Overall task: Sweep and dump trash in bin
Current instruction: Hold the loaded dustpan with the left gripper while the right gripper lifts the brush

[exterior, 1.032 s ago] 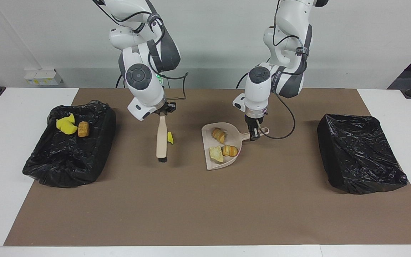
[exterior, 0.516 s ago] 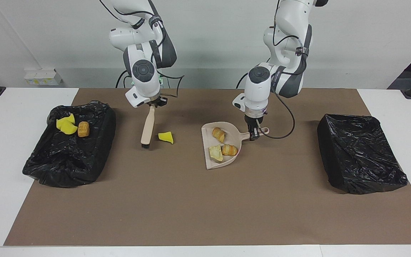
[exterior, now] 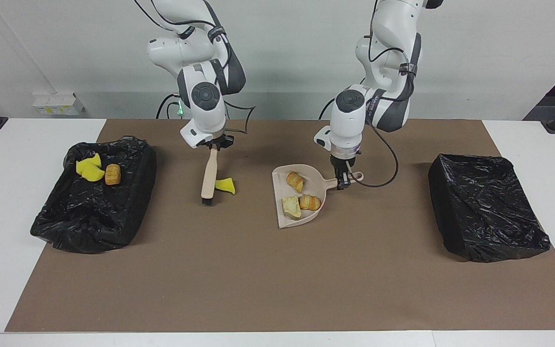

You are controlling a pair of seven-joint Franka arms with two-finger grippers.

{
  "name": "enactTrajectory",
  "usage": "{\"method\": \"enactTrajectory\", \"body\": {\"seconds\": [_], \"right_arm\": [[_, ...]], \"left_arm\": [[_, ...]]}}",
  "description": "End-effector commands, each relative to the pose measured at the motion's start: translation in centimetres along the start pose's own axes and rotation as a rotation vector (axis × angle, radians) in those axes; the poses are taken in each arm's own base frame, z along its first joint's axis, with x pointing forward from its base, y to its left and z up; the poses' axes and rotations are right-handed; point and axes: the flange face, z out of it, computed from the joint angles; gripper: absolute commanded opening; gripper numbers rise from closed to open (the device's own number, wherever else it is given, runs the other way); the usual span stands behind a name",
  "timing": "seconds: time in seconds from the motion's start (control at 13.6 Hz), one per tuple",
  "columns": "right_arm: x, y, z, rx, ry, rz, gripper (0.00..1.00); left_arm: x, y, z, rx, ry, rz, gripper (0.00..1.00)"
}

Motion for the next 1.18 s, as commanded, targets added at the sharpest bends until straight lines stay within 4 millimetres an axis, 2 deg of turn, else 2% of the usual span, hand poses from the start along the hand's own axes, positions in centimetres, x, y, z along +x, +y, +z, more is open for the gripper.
{"method": "enactTrajectory", "body": {"seconds": [0.0,0.07,0.29,0.44,0.59,0.81,0.96,1.11], "right_arm": [[0.6,-2.8,-1.8,0.05,0.017,-0.063,0.0],[1.0,-4.1,-2.2,0.065,0.015,-0.077,0.0],[1.2,-10.2,-2.1,0.123,0.009,-0.149,0.0],[1.9,-12.7,-3.0,0.203,-0.005,-0.188,0.0],[2.5,-14.2,-4.6,0.336,-0.026,-0.237,0.0],[2.8,-14.9,-5.9,0.438,-0.042,-0.264,0.0],[3.3,-12.7,-6.6,0.425,-0.056,-0.263,0.0],[3.2,-10.2,-8.0,0.393,-0.064,-0.254,0.0]], "left_arm": [[-0.7,1.2,0.4,0.002,-0.017,0.026,0.0],[-0.8,1.2,0.4,0.004,-0.015,0.024,0.0],[-1.0,1.1,0.4,0.004,-0.015,0.026,0.0],[-1.0,1.1,0.4,0.003,-0.016,0.026,0.0],[-1.0,1.1,0.4,0.002,-0.017,0.026,0.0],[-1.7,0.6,0.6,-0.002,-0.019,0.02,0.0],[-2.4,-0.3,0.5,0.0,-0.018,0.046,0.0],[-4.3,-1.7,0.3,0.003,-0.017,0.061,0.0]]}}
